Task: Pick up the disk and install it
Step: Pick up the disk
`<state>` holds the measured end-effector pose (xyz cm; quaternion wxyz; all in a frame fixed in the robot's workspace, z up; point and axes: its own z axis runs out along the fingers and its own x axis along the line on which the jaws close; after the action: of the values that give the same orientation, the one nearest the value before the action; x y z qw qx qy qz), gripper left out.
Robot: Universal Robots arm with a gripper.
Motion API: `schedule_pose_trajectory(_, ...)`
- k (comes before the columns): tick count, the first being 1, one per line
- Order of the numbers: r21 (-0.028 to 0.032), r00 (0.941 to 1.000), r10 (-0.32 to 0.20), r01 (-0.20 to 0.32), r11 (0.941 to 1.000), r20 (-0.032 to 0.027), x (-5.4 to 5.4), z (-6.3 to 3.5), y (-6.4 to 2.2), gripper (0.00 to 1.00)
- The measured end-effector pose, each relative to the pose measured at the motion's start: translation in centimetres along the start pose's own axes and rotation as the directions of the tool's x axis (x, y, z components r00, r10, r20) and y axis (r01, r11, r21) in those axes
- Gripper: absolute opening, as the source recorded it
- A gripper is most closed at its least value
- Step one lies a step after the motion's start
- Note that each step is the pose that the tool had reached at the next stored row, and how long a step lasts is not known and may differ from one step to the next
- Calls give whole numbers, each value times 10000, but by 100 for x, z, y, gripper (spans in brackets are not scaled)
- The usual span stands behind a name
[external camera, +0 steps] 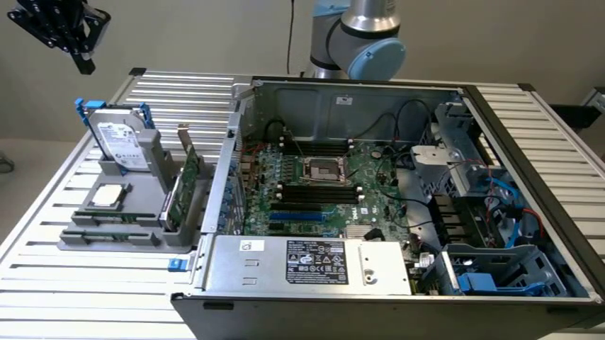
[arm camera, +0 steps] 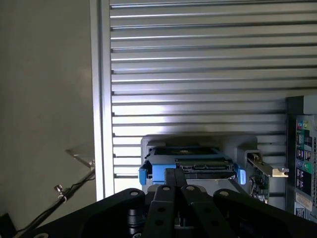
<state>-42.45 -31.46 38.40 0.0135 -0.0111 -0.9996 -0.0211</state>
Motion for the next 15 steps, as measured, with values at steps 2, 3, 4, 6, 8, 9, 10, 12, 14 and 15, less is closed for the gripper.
schedule_pose_trajectory(2, 9, 9993, -361, 361, 9993, -13, 0, 2, 0, 11)
schedule_pose_trajectory(3, 14, 9986, -535, 535, 9986, -21, -1, 3, 0, 11)
schedule_pose_trajectory(4, 18, 9974, -714, 714, 9974, -29, -1, 3, 0, 11)
schedule_pose_trajectory(6, 27, 9941, -1087, 1087, 9941, -45, 0, 5, 0, 11)
schedule_pose_trajectory(8, 35, 9896, -1438, 1438, 9896, -62, 0, 7, 0, 11)
schedule_pose_trajectory(9, 39, 9868, -1615, 1616, 9869, -70, 0, 8, 0, 11)
schedule_pose_trajectory(10, 42, 9838, -1793, 1793, 9838, -77, -1, 9, 0, 11)
schedule_pose_trajectory(12, 49, 9764, -2156, 2157, 9765, -95, -1, 10, 0, 11)
schedule_pose_trajectory(14, 55, 9680, -2505, 2506, 9681, -113, -1, 12, 0, 11)
schedule_pose_trajectory(15, 58, 9633, -2683, 2684, 9633, -121, -1, 13, 0, 11)
